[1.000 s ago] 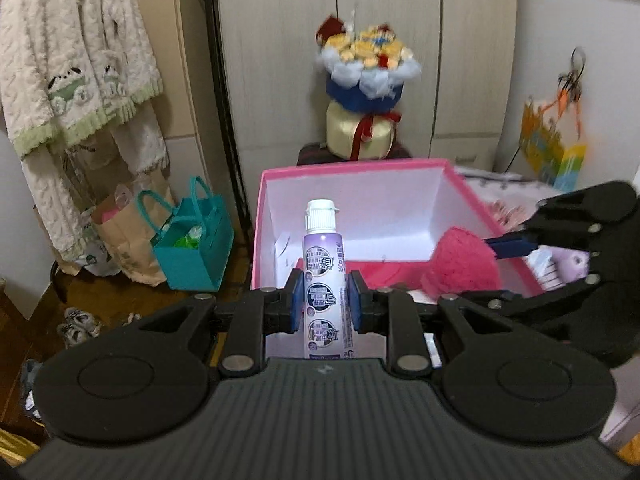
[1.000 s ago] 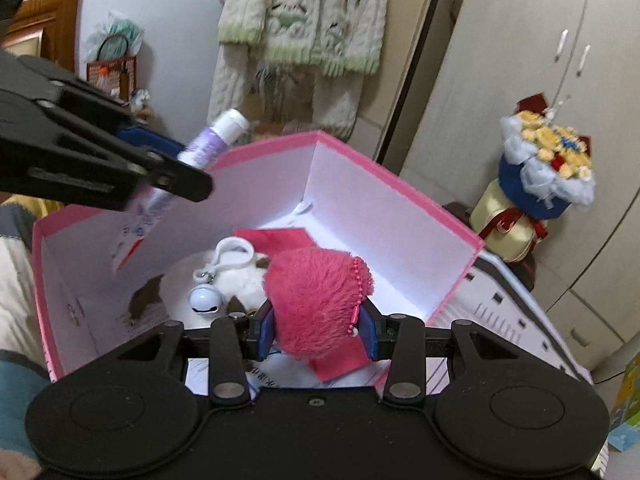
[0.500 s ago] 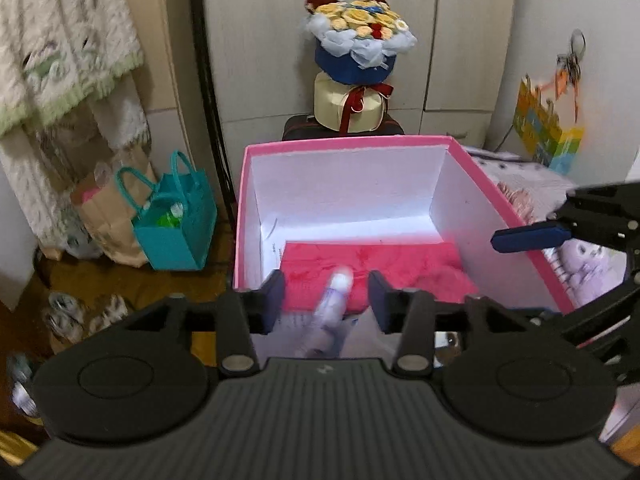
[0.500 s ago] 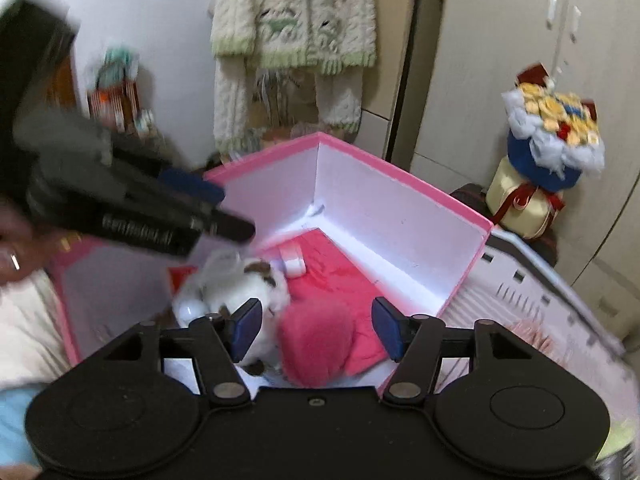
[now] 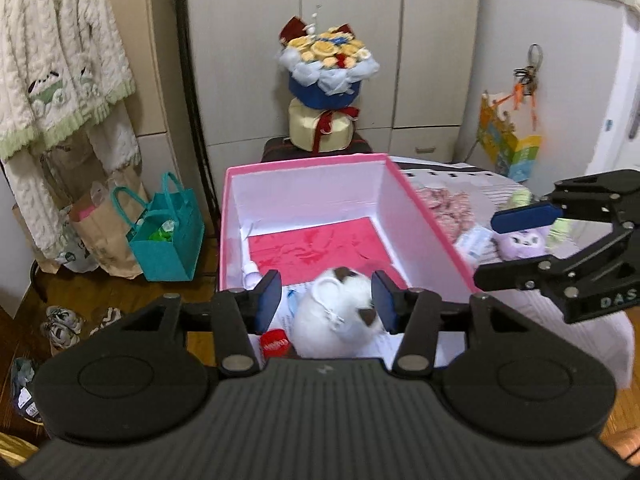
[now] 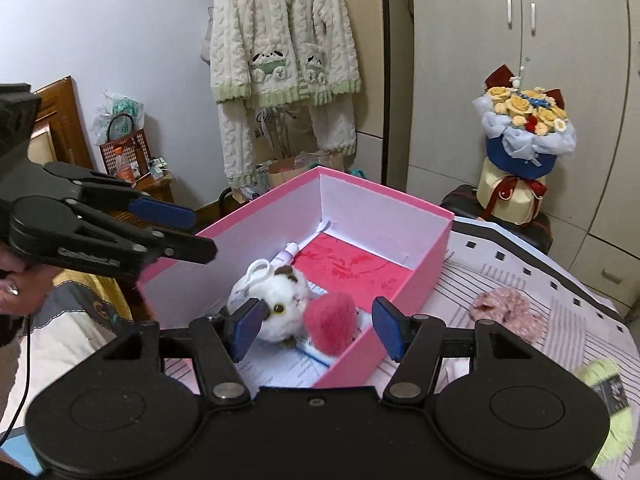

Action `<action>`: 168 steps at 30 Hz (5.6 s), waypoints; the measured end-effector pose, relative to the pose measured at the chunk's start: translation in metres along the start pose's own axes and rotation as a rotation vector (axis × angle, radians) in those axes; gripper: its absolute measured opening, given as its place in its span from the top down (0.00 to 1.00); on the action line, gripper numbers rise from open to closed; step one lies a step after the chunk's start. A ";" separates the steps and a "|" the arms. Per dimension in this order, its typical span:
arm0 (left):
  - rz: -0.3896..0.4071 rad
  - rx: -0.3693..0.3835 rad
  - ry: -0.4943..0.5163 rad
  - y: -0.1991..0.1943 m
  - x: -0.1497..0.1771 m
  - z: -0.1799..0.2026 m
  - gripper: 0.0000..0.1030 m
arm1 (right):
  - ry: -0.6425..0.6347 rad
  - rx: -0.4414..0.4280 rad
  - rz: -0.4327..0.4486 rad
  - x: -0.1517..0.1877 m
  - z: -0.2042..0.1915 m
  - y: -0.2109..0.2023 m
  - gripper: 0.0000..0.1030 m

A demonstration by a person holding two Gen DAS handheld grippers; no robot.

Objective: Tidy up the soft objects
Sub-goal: 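Withdraw both tools from the pink box back toward the table, then grasp the purple plush doll with the left gripper while the right gripper also grips it, then lift the purple plush doll and carry it toward the pink box, then lower the doll into the pink box and open both grippers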

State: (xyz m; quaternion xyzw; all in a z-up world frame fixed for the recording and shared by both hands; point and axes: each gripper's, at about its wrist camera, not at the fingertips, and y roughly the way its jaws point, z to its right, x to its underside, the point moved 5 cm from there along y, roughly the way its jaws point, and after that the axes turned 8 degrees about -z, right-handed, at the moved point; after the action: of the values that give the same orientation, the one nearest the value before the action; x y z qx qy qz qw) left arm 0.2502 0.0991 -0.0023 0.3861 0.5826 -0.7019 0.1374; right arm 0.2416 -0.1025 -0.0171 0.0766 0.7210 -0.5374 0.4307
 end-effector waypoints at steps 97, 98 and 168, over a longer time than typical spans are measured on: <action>-0.094 0.376 -0.168 0.207 0.008 0.231 0.71 | 0.370 0.283 0.084 0.162 0.145 0.038 0.57; -0.086 0.371 -0.157 0.204 0.009 0.232 0.70 | 0.365 0.289 0.089 0.162 0.141 0.037 0.57; 0.204 0.169 -0.125 -0.011 0.024 0.085 0.68 | 0.029 0.034 0.238 0.029 -0.046 -0.011 0.57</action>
State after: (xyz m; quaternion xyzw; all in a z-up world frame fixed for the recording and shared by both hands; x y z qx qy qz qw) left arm 0.1945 0.0300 -0.0091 0.4089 0.4696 -0.7534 0.2113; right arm 0.1925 -0.0787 -0.0273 0.1770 0.7037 -0.4935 0.4796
